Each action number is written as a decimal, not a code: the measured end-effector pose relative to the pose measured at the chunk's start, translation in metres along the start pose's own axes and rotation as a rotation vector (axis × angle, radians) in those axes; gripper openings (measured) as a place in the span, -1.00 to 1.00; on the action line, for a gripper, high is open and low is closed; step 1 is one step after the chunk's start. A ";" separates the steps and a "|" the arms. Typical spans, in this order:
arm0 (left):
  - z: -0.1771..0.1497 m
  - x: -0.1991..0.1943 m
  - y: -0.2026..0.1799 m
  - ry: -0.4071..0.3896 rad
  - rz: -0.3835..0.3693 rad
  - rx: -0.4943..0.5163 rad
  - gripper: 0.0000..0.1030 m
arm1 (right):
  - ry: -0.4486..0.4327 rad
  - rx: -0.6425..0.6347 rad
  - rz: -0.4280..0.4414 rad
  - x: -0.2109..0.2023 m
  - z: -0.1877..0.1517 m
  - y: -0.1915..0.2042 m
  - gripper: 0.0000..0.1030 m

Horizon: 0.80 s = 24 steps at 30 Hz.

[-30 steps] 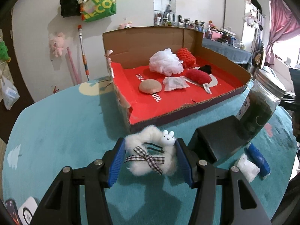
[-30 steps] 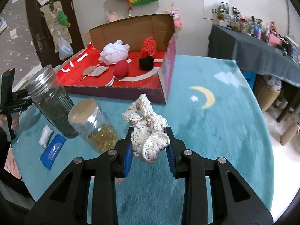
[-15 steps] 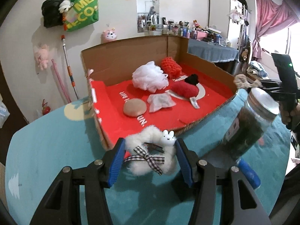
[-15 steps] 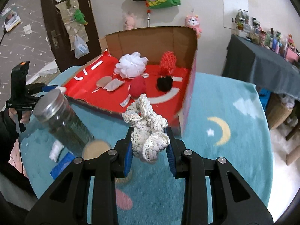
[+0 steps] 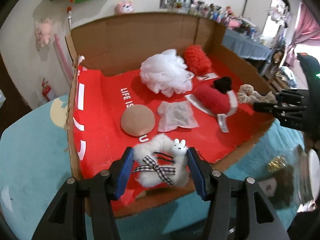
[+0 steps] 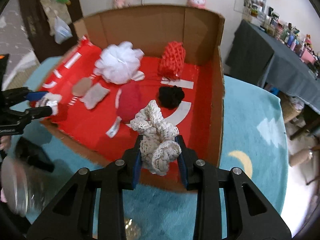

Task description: Organize soft objects

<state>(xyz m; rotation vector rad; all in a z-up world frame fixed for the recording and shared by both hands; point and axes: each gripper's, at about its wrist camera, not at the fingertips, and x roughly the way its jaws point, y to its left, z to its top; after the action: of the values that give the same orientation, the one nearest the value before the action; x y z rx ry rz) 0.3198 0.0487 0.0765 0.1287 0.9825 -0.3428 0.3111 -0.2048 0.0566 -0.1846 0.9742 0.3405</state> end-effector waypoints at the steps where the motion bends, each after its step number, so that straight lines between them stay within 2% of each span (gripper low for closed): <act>1: 0.002 0.003 0.000 0.010 0.007 -0.003 0.10 | 0.018 -0.010 -0.022 0.005 0.003 0.002 -0.43; 10: 0.008 0.024 0.002 0.064 0.074 -0.012 0.10 | 0.112 -0.112 -0.138 0.037 0.015 0.017 -0.43; 22: 0.006 0.037 0.001 0.083 0.088 -0.006 0.12 | 0.134 -0.173 -0.169 0.047 0.012 0.020 -0.41; 24: 0.005 0.037 0.001 0.082 0.088 -0.007 0.12 | 0.140 -0.179 -0.169 0.049 0.011 0.021 -0.33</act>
<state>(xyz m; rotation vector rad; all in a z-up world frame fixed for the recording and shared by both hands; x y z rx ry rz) 0.3433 0.0398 0.0484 0.1802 1.0553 -0.2544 0.3373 -0.1724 0.0212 -0.4561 1.0585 0.2620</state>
